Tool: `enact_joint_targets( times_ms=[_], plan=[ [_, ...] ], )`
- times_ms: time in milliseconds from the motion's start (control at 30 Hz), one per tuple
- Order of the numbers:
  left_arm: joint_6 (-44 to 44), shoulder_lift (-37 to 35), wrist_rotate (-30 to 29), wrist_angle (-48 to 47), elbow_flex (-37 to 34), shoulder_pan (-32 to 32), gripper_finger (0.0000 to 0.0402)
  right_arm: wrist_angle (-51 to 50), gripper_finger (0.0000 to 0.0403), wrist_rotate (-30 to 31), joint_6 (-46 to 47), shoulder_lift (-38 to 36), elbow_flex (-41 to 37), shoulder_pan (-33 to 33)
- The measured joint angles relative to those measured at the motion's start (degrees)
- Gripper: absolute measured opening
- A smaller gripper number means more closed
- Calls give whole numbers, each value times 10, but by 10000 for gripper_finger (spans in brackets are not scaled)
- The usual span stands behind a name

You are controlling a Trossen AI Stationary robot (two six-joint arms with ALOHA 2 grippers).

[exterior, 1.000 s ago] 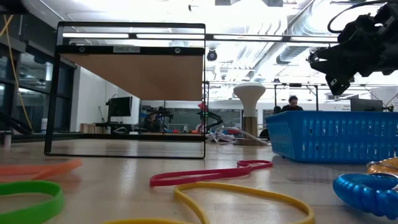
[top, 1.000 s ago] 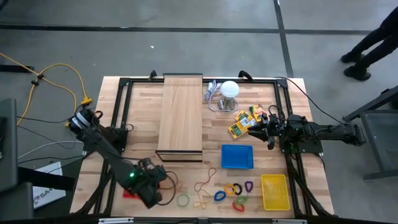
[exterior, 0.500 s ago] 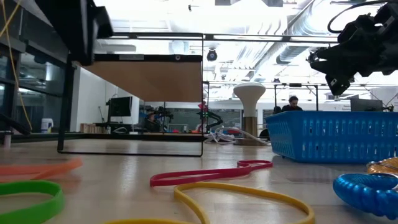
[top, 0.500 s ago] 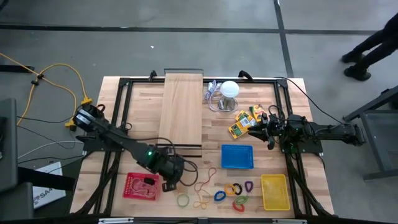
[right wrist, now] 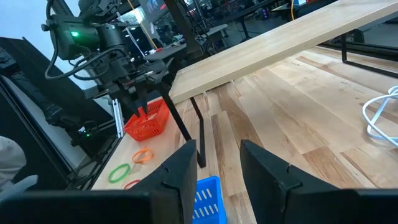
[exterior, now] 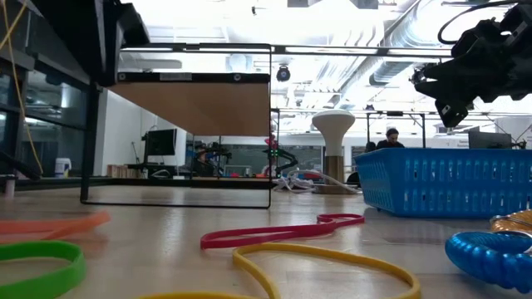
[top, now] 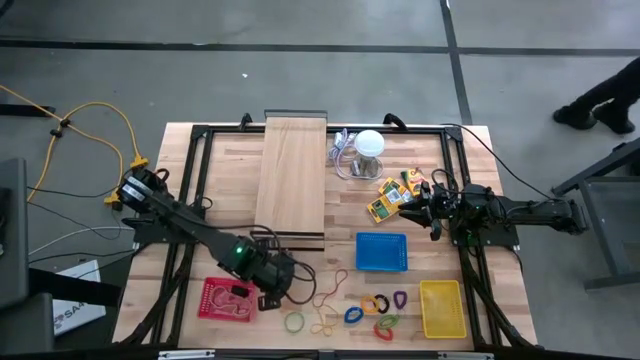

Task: Pick & Place Office Desk Supplies
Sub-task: Put the orange rubber band into the red bin

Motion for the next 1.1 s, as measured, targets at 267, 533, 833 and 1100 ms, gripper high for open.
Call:
enact_joint_targets(
  times_ms=[267, 533, 833, 1100],
  plan=[
    [-48, 2, -22, 0, 0, -29, 77, 0, 111, 0, 0, 0, 0, 0],
    [-65, 3, -27, 36, 0, -17, 77, 0, 111, 0, 0, 0, 0, 0],
    [-53, 3, -26, 82, 0, -3, 77, 0, 111, 0, 0, 0, 0, 0],
    [32, 22, -4, 90, 1, -4, 77, 0, 111, 0, 0, 0, 0, 0]
  ],
)
